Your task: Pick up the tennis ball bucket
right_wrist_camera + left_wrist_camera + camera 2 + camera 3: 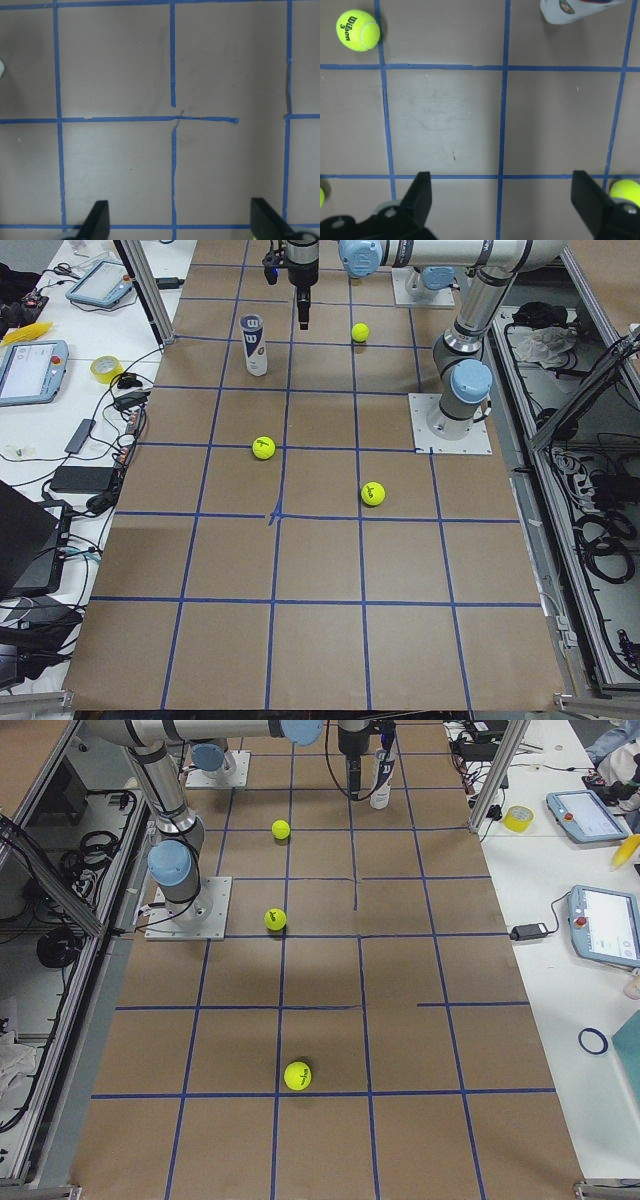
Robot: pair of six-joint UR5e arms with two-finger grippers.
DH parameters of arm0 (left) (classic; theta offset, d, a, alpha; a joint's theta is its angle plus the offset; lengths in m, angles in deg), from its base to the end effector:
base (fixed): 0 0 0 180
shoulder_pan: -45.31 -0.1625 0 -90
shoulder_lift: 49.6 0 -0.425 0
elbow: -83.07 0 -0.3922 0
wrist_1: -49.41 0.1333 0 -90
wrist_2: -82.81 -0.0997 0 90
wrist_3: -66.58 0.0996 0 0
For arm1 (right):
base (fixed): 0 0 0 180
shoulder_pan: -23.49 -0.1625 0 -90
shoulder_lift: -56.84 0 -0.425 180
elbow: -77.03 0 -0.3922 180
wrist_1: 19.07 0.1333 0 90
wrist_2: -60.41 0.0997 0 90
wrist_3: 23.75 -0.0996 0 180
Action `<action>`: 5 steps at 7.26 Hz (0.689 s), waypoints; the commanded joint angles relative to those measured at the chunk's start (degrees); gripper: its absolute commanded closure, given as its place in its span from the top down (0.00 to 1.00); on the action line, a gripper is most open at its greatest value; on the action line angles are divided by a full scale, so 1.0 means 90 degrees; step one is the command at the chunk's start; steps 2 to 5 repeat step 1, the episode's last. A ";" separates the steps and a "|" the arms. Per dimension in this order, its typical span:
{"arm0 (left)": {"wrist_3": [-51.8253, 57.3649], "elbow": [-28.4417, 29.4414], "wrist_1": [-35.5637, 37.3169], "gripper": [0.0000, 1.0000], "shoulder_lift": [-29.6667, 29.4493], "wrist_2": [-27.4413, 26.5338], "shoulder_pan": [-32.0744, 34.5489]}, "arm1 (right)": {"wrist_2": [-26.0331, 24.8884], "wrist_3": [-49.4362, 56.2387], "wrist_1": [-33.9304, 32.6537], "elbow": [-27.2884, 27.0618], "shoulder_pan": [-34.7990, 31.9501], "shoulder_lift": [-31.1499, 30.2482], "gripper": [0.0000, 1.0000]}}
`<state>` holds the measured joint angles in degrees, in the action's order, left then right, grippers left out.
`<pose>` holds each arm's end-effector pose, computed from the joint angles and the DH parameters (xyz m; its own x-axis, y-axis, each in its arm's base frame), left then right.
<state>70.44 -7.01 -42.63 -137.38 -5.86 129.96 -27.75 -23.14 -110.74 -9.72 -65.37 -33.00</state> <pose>-0.0907 -0.4859 0.5024 -0.9994 -0.0259 0.0230 -0.0260 0.9997 -0.0033 0.1265 -0.5031 0.5177 -0.9995 0.0066 -0.0311 0.0092 0.9965 -0.0833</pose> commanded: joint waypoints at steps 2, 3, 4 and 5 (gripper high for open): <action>0.0049 -0.0011 -0.0056 1.00 0.0056 -0.0050 0.0008 | 0.0000 0.0000 0.0000 0.0000 0.0000 -0.0008 1.00; 0.0049 -0.0011 -0.0056 1.00 0.0056 -0.0050 0.0008 | 0.0000 0.0000 0.0000 0.0000 0.0000 -0.0008 1.00; 0.0049 -0.0011 -0.0056 1.00 0.0056 -0.0050 0.0008 | 0.0000 0.0000 0.0000 0.0000 0.0000 -0.0008 1.00; 0.0049 -0.0011 -0.0056 1.00 0.0056 -0.0050 0.0008 | 0.0000 0.0000 0.0000 0.0000 0.0000 -0.0008 1.00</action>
